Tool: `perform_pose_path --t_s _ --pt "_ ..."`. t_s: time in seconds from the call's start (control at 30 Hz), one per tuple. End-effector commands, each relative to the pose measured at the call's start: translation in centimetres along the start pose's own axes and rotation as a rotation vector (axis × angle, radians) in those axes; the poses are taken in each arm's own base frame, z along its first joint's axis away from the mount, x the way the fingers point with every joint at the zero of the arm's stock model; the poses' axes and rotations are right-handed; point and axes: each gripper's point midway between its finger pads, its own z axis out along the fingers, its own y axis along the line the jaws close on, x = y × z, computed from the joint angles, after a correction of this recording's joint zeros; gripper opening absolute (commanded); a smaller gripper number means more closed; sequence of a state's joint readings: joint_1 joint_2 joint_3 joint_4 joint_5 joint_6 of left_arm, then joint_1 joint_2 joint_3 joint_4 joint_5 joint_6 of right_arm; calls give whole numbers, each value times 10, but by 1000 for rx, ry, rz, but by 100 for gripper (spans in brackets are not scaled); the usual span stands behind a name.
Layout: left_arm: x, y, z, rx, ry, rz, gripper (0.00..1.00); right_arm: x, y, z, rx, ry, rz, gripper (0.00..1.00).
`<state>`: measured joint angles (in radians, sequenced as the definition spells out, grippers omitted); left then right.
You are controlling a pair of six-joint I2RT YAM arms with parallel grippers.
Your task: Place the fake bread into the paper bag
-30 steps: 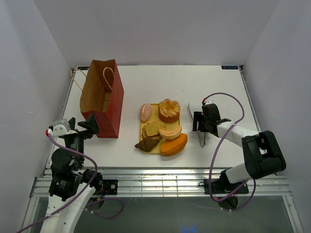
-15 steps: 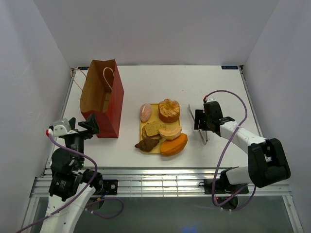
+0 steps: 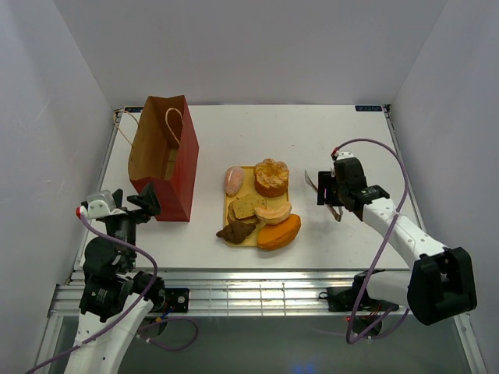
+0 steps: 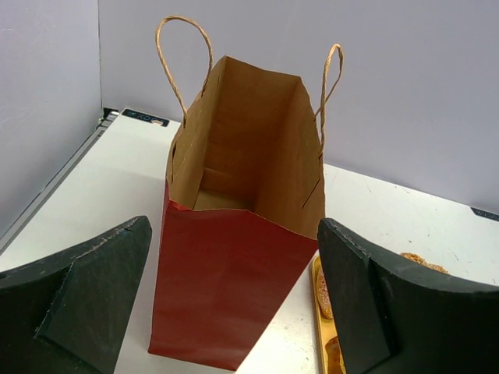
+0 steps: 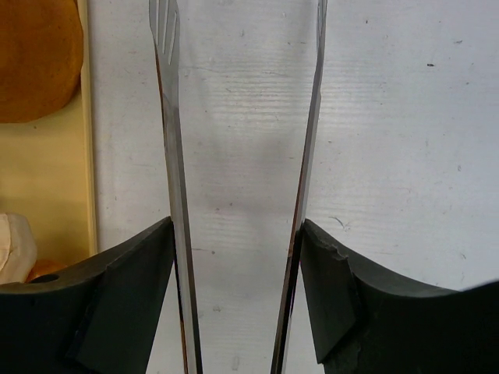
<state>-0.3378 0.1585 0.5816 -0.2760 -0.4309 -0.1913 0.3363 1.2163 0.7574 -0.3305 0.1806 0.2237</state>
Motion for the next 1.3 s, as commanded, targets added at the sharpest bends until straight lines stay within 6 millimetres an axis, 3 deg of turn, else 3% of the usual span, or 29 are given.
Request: perform_pose_path --t_s 0.0,0.17,0.43,0.9,1.27 --pt "-2 -2 -1 15 -8 1 98 -33 6 -25 -31 -87 -17 68" --pt "-5 1 -3 -3 -21 -5 98 -55 14 -52 -69 -126 -24 67" --pt "-3 2 -2 -8 -17 -4 98 -74 34 -71 -176 -167 -14 64" --pt "-11 15 -7 -66 -52 -19 98 -91 75 -67 -334 -161 -23 61" --pt "-8 12 -6 -52 -44 -16 98 -85 92 -52 -355 -110 -47 61"
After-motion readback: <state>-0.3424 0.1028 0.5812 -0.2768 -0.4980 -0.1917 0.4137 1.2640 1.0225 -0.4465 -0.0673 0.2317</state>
